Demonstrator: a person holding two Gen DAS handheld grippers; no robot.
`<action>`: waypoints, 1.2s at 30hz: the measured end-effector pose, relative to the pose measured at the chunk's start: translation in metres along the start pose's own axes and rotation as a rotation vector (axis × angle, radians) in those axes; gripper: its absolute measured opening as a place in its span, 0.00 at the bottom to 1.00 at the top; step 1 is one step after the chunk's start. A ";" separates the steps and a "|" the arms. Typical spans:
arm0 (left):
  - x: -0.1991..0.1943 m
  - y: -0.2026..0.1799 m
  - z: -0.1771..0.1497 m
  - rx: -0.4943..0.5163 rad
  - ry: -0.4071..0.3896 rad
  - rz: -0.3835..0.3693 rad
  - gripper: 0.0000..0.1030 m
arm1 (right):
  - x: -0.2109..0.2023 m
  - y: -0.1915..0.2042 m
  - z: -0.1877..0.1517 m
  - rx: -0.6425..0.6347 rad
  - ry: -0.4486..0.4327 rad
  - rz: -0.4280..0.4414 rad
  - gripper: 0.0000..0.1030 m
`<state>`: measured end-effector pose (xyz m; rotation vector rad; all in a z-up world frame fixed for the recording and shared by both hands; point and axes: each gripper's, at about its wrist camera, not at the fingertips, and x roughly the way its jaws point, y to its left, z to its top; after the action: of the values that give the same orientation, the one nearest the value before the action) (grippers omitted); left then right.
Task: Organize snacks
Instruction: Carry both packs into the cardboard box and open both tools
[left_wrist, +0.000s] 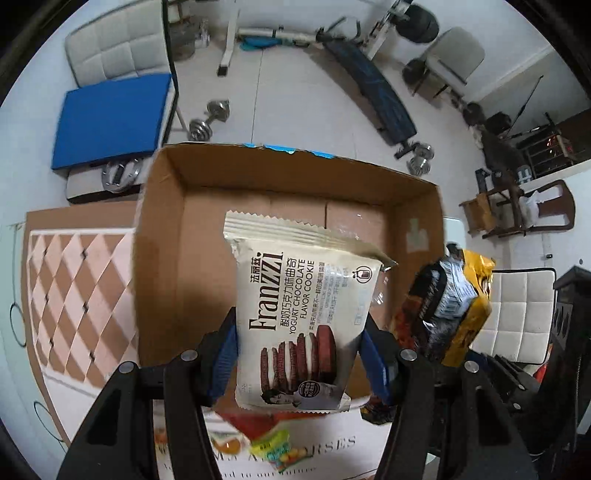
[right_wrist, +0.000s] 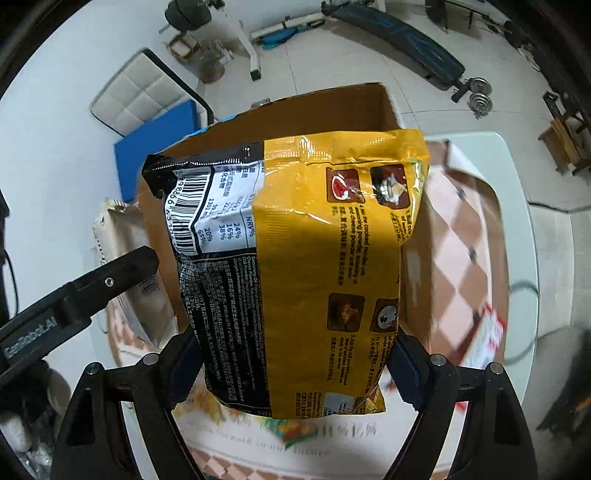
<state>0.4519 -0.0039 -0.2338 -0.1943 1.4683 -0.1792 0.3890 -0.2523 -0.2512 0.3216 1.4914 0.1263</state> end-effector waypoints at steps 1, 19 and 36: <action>0.011 0.002 0.010 -0.009 0.022 -0.001 0.56 | 0.010 0.006 0.015 -0.002 0.009 -0.008 0.86; 0.100 0.009 0.056 -0.038 0.202 0.002 0.57 | 0.143 0.011 0.091 -0.011 0.178 -0.081 0.86; 0.088 0.012 0.050 -0.036 0.162 0.033 0.78 | 0.142 0.040 0.096 -0.040 0.213 -0.154 0.94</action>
<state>0.5103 -0.0123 -0.3170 -0.1877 1.6357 -0.1449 0.5006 -0.1876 -0.3713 0.1639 1.7162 0.0682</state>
